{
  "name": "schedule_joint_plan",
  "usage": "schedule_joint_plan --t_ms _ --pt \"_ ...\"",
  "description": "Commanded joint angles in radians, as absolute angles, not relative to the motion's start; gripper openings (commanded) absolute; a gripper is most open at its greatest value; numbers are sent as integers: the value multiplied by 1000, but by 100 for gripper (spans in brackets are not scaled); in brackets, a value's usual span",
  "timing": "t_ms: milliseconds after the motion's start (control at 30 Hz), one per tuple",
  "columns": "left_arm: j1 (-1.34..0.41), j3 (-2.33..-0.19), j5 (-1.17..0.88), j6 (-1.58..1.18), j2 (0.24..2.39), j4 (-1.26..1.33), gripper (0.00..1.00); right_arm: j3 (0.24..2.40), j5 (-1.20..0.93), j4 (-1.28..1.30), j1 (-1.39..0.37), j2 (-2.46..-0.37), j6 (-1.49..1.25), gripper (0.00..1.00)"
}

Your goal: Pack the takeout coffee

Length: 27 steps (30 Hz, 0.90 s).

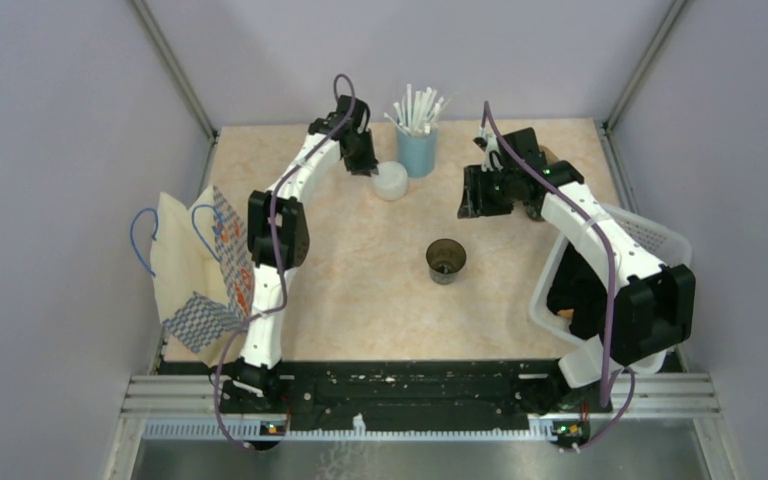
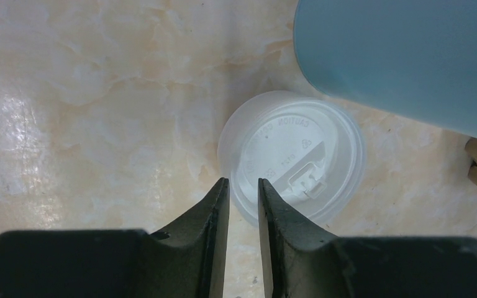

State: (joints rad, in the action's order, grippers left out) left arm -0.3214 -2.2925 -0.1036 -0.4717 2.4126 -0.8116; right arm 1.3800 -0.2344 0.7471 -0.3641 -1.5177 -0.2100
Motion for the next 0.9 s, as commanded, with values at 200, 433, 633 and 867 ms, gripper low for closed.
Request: schedule_joint_plan --t_ms 200,433,633,867 --pt "-338 -2332 -51 -437 2444 -850 20 1382 -241 713 -360 -1486 -209 48" --pt "-344 -2333 -38 -434 2433 -842 26 1383 -244 713 -360 -1488 -210 48" --pt "-354 -2333 -11 -421 2417 -847 27 1383 -247 713 -360 -1488 -210 48" --pt "-360 -2333 34 -410 2407 -847 28 1382 -247 712 -360 -1487 -210 48"
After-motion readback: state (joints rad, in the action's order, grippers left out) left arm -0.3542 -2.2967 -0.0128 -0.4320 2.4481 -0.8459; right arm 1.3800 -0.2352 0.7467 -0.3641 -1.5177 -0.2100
